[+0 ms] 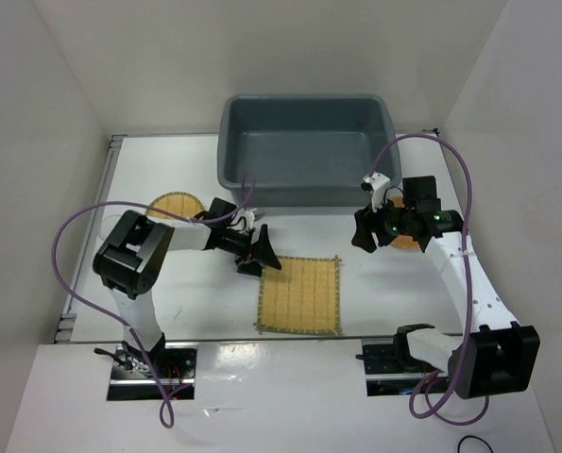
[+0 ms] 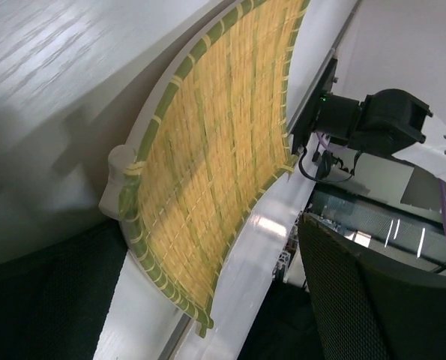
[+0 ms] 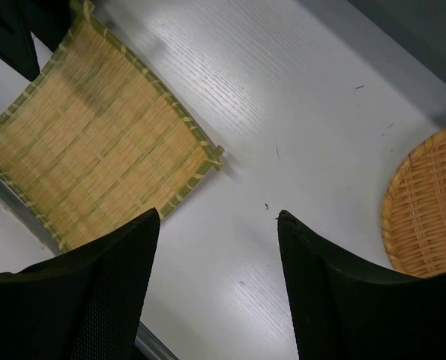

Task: Place the mixed dishes into the plastic bin

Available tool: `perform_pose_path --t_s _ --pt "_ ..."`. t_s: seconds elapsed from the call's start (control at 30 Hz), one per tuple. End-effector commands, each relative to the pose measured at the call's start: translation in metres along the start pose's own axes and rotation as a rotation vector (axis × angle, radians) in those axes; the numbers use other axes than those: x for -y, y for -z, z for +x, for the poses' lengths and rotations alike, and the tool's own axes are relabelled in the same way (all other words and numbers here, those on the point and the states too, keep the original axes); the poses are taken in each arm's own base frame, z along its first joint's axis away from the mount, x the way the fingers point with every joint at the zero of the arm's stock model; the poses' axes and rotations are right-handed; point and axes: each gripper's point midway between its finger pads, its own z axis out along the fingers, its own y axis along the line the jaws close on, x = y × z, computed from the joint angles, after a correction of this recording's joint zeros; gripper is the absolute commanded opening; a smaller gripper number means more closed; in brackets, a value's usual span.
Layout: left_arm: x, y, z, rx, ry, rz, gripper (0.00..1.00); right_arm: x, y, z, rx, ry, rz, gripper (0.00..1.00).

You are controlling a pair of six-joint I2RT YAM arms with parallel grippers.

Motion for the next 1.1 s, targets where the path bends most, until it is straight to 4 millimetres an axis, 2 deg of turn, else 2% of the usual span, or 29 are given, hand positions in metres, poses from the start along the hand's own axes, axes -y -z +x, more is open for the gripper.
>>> perform_pose_path --t_s 0.0,0.17,0.33,0.5,0.53,0.67,0.7,0.87,0.97,1.07 --pt "-0.044 -0.019 -0.003 0.015 -0.102 -0.128 1.0 0.0 0.01 -0.017 0.037 0.032 0.002 0.7" --pt "-0.039 -0.026 -0.004 -0.015 -0.15 -0.077 0.84 0.005 0.008 -0.013 0.018 0.036 0.026 0.73" --pt "-0.048 -0.033 0.004 -0.069 -0.141 -0.071 0.65 0.01 0.007 -0.011 0.003 0.04 0.042 0.74" --pt "-0.048 -0.034 0.005 -0.08 -0.13 -0.064 0.46 0.01 0.007 -0.011 0.003 0.04 0.043 0.74" --pt "-0.051 -0.035 0.006 -0.084 -0.123 -0.067 0.35 0.012 0.007 -0.01 -0.001 0.04 0.052 0.74" --pt "-0.052 -0.036 0.005 -0.081 -0.114 -0.076 0.04 0.014 0.005 -0.011 0.0 0.041 0.053 0.75" --pt "-0.048 -0.037 0.006 -0.083 -0.126 -0.072 0.0 0.014 0.005 -0.011 0.0 0.041 0.053 0.75" --pt "-0.035 -0.03 0.004 -0.083 -0.127 -0.072 0.0 0.014 0.005 -0.011 0.0 0.041 0.053 0.75" --pt "-0.012 -0.019 0.003 -0.079 -0.124 -0.048 0.0 0.015 0.005 -0.013 0.007 0.045 0.056 0.75" --pt "0.019 -0.003 -0.003 -0.062 -0.149 -0.04 0.0 0.012 0.008 -0.013 0.017 0.042 0.06 0.75"
